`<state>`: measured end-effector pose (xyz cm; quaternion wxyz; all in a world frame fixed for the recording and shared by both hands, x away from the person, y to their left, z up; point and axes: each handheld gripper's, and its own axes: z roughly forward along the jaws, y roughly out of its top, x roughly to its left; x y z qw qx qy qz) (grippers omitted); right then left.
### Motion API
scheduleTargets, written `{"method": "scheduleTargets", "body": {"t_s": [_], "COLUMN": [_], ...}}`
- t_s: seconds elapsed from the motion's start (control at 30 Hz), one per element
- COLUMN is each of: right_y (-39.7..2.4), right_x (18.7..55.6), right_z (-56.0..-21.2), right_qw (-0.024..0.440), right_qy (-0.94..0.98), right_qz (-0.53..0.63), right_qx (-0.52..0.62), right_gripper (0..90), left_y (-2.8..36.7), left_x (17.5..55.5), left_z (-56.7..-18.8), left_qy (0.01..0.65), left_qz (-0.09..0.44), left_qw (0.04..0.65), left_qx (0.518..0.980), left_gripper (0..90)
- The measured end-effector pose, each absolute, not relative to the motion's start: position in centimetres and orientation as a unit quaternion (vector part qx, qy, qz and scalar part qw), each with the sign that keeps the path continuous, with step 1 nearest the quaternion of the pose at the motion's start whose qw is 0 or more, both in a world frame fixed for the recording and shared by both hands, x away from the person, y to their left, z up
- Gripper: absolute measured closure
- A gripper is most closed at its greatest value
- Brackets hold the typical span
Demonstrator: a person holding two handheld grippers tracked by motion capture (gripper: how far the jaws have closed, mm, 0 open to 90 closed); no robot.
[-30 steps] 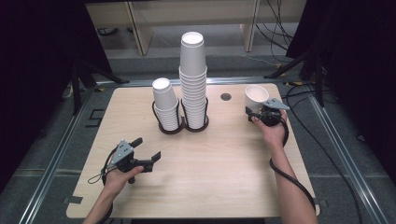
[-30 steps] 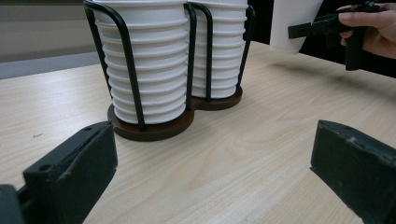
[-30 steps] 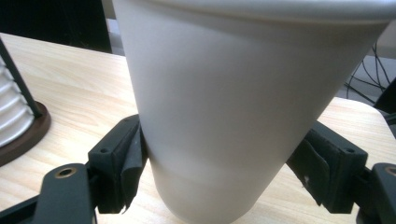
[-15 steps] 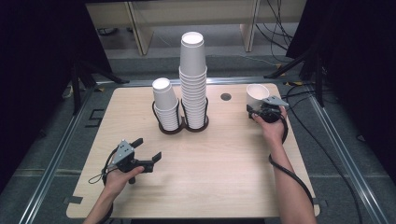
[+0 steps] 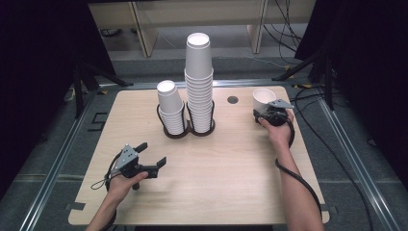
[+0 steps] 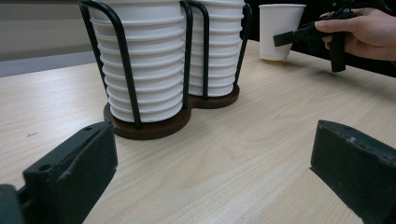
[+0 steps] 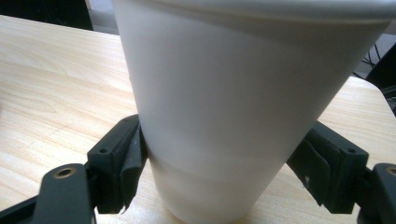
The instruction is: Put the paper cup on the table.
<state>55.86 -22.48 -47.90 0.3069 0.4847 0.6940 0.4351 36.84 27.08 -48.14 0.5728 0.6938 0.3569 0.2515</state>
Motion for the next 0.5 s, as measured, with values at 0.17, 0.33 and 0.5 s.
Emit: {"method": "scheduleTargets", "body": {"t_s": [0.17,0.33,0.5], "right_y": [-22.57,-22.54,-22.37], "right_x": [56.03,55.95,55.92], "right_z": [-48.06,-48.11,-48.14], "right_qw": [0.315,0.306,0.294], "right_qy": [0.701,0.701,0.696], "right_qz": [0.423,0.423,0.427], "right_qx": [0.48,0.486,0.497], "right_gripper": [22.8,22.7,22.5], "left_y": [26.94,26.96,26.95], "left_x": [37.13,37.15,37.14], "left_z": [-48.26,-48.33,-48.29], "left_qy": [0.343,0.344,0.341], "left_qz": [0.255,0.255,0.256], "left_qw": [0.585,0.584,0.584], "left_qx": [0.689,0.69,0.691], "left_gripper": [0.1,0.1,0.1]}}
